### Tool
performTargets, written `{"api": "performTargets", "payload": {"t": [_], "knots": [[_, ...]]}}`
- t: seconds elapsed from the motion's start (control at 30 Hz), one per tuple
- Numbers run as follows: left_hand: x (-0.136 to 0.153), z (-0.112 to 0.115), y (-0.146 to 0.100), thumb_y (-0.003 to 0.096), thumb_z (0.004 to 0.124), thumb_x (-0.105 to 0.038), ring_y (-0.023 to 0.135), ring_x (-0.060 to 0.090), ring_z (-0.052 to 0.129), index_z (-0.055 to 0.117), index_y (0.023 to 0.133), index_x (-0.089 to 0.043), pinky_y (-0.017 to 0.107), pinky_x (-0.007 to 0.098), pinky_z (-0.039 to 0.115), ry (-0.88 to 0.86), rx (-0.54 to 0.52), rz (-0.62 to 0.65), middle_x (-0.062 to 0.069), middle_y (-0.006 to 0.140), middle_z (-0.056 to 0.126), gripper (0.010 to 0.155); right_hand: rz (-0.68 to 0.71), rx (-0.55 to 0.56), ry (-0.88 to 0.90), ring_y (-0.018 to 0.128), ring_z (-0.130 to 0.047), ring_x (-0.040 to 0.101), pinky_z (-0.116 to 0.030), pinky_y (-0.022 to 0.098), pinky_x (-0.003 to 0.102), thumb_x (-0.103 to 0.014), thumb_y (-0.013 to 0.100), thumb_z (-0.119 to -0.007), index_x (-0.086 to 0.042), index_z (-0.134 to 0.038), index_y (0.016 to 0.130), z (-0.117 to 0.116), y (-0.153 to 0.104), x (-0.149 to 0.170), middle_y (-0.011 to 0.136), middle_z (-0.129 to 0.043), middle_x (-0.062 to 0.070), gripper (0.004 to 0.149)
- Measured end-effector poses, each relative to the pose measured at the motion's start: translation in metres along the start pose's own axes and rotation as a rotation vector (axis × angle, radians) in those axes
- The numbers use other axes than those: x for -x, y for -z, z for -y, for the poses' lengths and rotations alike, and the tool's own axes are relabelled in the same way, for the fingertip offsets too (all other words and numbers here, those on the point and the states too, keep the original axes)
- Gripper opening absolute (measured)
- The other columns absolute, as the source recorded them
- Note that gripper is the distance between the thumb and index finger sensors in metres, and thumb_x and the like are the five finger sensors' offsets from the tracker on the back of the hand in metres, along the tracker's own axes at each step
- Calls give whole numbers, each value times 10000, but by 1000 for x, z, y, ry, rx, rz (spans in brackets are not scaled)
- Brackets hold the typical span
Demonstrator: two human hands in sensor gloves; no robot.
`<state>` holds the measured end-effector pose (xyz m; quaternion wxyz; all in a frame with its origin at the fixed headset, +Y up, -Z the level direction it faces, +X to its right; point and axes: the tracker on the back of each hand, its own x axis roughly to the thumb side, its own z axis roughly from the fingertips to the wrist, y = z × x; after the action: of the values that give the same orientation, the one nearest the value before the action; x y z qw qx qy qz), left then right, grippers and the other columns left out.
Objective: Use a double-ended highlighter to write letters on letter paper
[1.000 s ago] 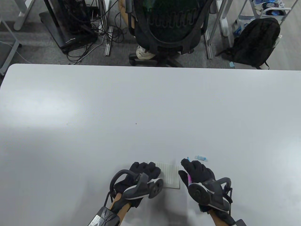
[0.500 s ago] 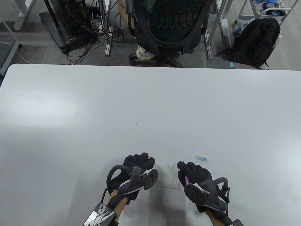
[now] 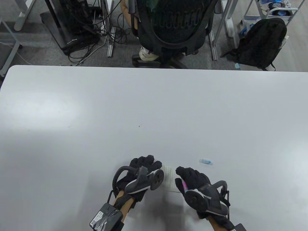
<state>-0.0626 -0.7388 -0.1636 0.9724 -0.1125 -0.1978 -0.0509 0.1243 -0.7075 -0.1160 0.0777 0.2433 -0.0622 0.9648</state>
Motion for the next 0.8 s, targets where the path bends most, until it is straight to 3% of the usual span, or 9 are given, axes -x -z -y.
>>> {"api": "performTargets", "payload": {"t": [0.13,0.37,0.8], "knots": [[1,1,0,597,710,-443,1067,249,656,592,1094,-374,811,540,613,-13,3,-1,32,1202,546,515,4,-25,110,521,-997,235,-877,440,443,-415,534,-708,-150,-730,942,-5,10,-5,744,-902,184,487],[2,2,-1,600,700,-444,1074,242,634,581,1095,-380,815,536,609,-34,15,-6,17,1208,522,514,-3,-47,193,607,-1009,265,-874,484,455,-407,518,-743,-199,-750,950,-16,21,-7,814,-928,151,479],[3,2,-1,601,695,-443,1083,239,611,568,1098,-382,815,531,607,-43,22,-4,16,1210,511,517,9,-42,131,627,-1002,265,-868,493,454,-408,519,-739,-212,-736,959,-24,26,-10,830,-924,138,482]]}}
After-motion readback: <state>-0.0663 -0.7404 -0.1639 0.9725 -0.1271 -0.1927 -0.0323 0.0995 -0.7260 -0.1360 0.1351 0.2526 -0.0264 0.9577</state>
